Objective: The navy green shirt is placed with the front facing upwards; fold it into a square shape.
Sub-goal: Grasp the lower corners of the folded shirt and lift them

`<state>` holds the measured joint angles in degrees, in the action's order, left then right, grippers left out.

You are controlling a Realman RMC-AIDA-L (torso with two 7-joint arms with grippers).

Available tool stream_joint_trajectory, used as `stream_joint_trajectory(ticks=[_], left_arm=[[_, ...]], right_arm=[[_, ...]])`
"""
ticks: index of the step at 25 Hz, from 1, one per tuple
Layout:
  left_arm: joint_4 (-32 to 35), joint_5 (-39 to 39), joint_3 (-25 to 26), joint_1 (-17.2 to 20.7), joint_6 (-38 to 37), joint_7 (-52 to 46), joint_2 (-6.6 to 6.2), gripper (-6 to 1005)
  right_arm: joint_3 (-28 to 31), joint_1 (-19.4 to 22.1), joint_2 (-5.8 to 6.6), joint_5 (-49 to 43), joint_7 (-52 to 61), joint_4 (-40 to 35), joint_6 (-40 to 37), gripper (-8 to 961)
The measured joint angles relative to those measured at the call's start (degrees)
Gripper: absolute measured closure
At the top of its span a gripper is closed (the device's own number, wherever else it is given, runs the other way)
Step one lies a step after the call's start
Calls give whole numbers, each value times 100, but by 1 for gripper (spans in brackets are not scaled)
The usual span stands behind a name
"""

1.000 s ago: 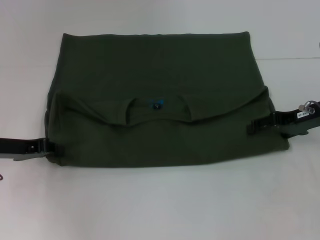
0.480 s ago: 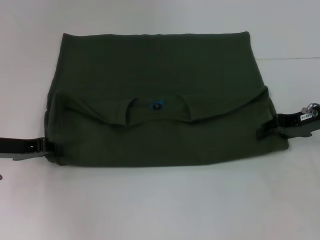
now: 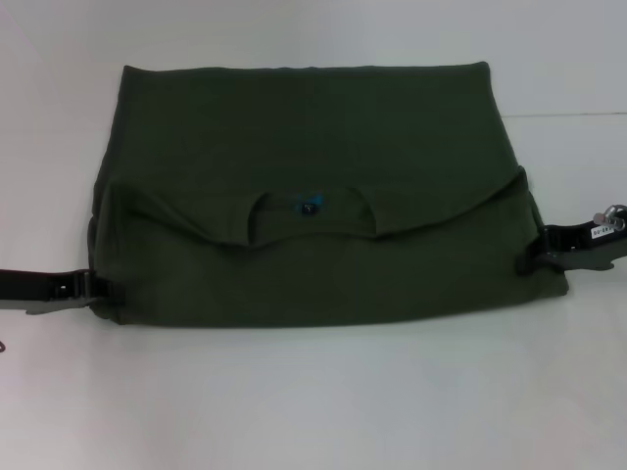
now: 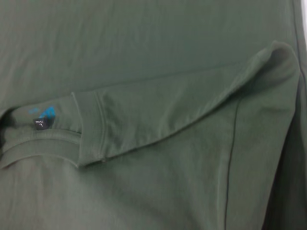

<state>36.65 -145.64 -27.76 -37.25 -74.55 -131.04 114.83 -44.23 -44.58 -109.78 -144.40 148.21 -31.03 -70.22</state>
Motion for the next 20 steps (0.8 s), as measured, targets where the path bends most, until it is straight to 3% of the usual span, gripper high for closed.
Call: stream_joint_trajectory(ticks=[1,12,20], left_arm=[[0,0,0,-1,-4,0,-1,908],[26,0,-6,-8,-182,0,-20,908],[171,-476,15,-32,-925,-56,-92,908]], right_arm=[[1,6,0,0,-2,0,0,865],[21,39,25,16,-109,-5,-67,882],[-6,146,107,1,-186,-95,-837,881]])
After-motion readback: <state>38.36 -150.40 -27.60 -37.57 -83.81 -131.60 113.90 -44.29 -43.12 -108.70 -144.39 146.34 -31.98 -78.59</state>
